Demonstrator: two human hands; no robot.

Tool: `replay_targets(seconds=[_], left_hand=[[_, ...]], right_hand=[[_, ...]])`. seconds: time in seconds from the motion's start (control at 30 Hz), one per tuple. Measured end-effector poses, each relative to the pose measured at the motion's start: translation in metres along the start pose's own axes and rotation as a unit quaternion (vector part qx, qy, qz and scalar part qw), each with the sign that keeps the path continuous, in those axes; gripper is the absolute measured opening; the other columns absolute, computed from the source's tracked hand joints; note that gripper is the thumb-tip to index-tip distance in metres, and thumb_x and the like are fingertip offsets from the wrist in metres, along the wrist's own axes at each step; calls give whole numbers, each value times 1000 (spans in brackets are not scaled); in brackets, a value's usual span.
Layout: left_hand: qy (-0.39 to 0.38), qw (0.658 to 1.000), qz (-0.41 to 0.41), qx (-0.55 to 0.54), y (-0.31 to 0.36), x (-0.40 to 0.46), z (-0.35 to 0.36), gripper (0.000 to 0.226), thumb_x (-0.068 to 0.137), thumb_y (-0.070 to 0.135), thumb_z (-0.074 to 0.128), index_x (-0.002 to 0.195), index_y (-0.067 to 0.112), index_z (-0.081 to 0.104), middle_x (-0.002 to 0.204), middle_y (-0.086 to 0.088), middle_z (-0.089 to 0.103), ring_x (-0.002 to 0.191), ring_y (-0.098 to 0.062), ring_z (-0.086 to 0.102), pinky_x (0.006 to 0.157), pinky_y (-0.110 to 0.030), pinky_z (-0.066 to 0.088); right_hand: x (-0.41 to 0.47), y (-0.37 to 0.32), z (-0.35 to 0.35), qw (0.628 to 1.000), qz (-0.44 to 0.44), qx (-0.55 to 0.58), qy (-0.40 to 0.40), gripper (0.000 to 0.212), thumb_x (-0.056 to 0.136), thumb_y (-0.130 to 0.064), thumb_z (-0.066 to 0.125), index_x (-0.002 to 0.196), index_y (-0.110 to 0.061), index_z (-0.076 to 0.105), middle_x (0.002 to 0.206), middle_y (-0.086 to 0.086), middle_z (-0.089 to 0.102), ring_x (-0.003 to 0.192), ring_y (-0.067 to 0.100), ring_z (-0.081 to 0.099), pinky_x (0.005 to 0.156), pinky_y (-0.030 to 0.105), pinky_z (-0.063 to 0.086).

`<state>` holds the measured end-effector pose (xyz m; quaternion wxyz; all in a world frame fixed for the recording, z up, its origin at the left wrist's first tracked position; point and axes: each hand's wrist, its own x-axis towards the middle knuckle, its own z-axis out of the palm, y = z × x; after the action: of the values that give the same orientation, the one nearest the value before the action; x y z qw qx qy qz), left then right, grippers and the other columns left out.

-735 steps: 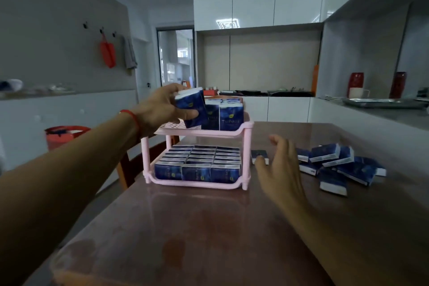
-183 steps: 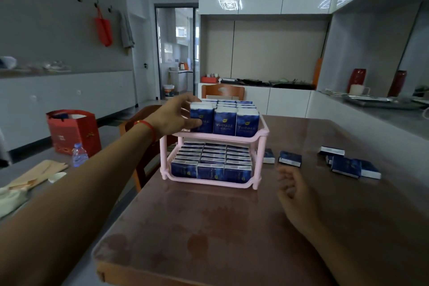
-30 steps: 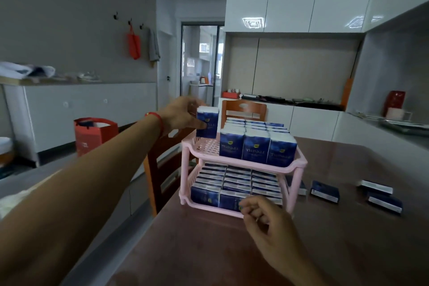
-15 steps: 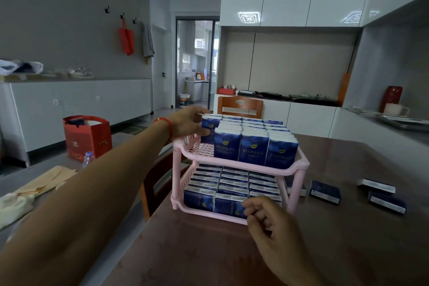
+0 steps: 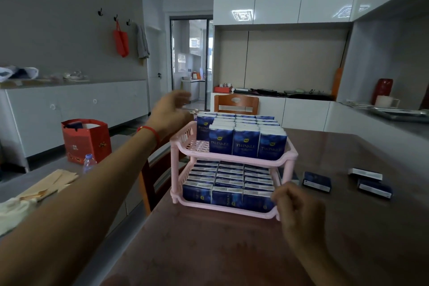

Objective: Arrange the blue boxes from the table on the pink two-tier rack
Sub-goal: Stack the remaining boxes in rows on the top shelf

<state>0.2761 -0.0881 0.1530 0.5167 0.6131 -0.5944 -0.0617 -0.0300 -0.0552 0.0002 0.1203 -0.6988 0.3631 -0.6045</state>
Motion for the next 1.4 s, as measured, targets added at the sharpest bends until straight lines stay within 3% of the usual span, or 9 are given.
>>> replay_targets(seconds=[0.1,0.17,0.4,0.57,0.77,1.03,1.17,1.3,1.4], left_hand=[[253,955,151,37,19,-55,-3,29,87,-3,56,107,18,57,109,-2,59,95,-12,57,86,-34,56],[283,929,237,20,40,-102,6,29,84,-5,54,98,21,51,99,-5,56,86,-16,54,75,-29,51],[-79,921,379,36,82,-210,123,23,75,9,55,97,13,60,103,0,57,86,-20,57,70,-37,51],[-191,938,280,70,79,-205,209,39,77,12,58,114,21,57,121,6,50,87,-19,57,67,-42,54],[-243,954,178,-7,56,-201,232,36,77,7,60,108,24,64,111,9,57,75,-4,51,75,-18,46],[-220,969,95,-64,52,-203,223,36,76,1,65,99,29,65,107,9,63,77,-11,59,76,-18,49],[-206,972,84,-80,52,-206,216,37,76,-2,63,97,28,66,103,10,65,75,-11,61,71,-8,45],[-192,975,58,-95,53,-206,213,28,84,3,65,104,22,68,103,6,69,85,-5,63,73,-2,43],[-180,977,36,-109,57,-208,214,32,90,24,70,121,22,64,106,7,68,85,-5,65,74,-8,49]], right_hand=[[7,11,-9,992,96,-13,75,34,88,-26,47,58,-15,59,53,-4,57,54,9,58,43,14,38],[11,20,-16,978,169,-27,120,32,92,-17,49,62,-9,59,55,3,56,50,12,51,46,26,38],[41,96,-46,902,407,-136,39,36,83,-40,58,110,-16,60,102,8,67,90,32,66,77,37,55],[52,137,-70,901,297,-297,-108,45,76,-43,70,114,-28,53,116,3,64,98,23,63,83,45,57],[58,132,-67,875,193,-366,-250,68,97,-37,46,158,-25,18,165,3,20,151,29,19,121,52,18],[55,137,-68,851,191,-441,-212,66,88,-64,51,143,-29,43,147,9,37,134,32,37,107,50,36],[54,136,-71,866,186,-427,-181,38,87,-53,58,114,-26,58,124,5,52,113,28,51,95,47,47],[63,117,-87,940,252,-219,-71,27,98,-34,50,76,-21,56,83,7,61,75,23,59,66,35,50],[62,91,-103,948,298,5,-109,34,101,-20,50,70,-10,58,73,13,59,65,22,55,56,28,44]])
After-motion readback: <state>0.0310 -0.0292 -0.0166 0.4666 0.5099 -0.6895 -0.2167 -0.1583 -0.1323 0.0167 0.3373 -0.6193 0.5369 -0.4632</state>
